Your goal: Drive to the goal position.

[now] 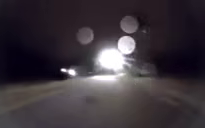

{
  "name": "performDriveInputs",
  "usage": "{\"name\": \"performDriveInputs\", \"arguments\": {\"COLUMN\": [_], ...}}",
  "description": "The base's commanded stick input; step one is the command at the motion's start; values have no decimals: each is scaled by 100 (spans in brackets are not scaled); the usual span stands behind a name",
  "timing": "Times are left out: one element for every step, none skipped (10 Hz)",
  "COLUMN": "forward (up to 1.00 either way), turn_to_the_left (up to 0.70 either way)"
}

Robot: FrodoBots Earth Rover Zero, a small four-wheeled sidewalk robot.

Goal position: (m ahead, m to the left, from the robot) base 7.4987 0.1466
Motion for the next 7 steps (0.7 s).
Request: {"name": "performDriveInputs", "arguments": {"forward": [100, 100, 100, 100, 100, 100, 100], "turn_to_the_left": [0, -11, -24, -40, -28, -3, 0]}}
